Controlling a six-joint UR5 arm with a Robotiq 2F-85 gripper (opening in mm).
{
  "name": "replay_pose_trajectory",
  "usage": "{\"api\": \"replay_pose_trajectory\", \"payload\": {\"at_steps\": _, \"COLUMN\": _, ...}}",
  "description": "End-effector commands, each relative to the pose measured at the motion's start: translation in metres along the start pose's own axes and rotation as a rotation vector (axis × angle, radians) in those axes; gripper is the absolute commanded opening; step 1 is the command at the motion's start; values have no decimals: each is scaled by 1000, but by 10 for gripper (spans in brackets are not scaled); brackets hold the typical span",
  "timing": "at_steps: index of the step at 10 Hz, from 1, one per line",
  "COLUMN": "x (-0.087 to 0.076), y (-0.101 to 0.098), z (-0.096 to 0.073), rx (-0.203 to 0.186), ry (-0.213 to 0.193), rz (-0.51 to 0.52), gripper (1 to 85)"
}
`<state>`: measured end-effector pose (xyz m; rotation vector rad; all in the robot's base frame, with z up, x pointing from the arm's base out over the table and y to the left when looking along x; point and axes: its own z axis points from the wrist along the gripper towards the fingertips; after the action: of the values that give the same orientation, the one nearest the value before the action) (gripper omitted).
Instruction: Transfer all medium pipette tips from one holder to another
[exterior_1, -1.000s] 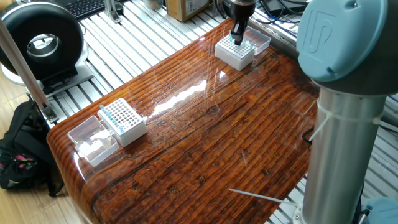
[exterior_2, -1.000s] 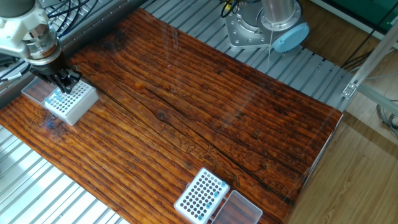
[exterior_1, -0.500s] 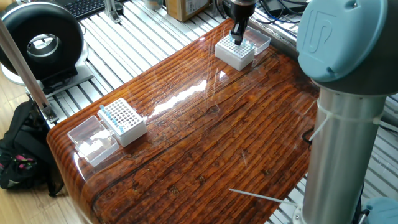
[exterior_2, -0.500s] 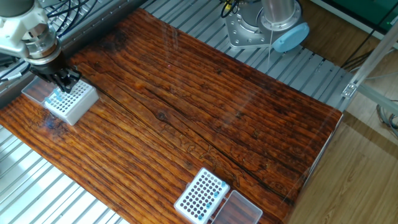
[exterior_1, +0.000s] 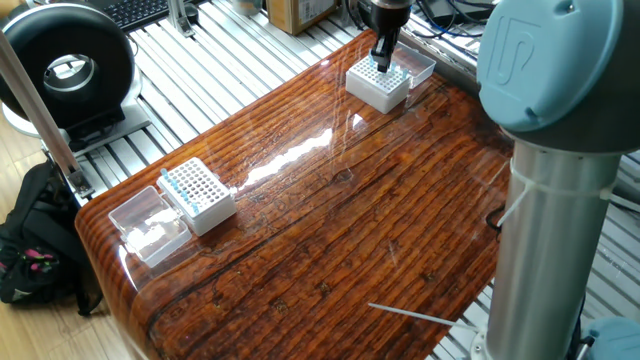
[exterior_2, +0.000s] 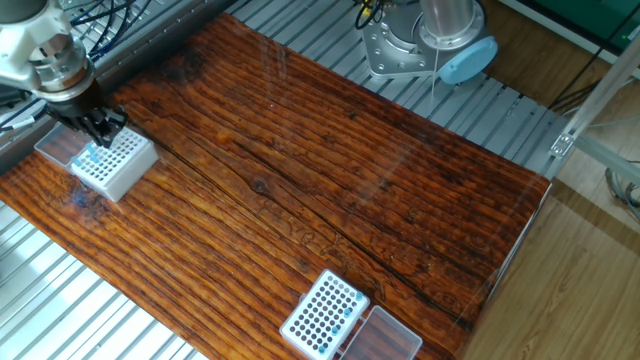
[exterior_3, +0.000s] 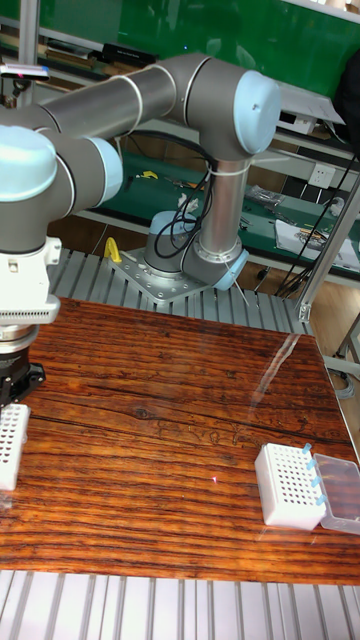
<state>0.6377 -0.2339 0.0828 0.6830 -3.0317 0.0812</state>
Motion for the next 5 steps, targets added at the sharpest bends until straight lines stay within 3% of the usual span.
{"api": "replay_pose_trajectory", "payload": {"at_steps": 1, "x": -5, "y": 3, "z": -17, "rx": -16, "ry": 3, "rz": 7, "gripper": 123}}
{"api": "replay_pose_trajectory", "payload": {"at_steps": 5, "x": -4, "y": 8, "z": -38, "rx": -25, "ry": 24, "rz": 15, "gripper": 113}}
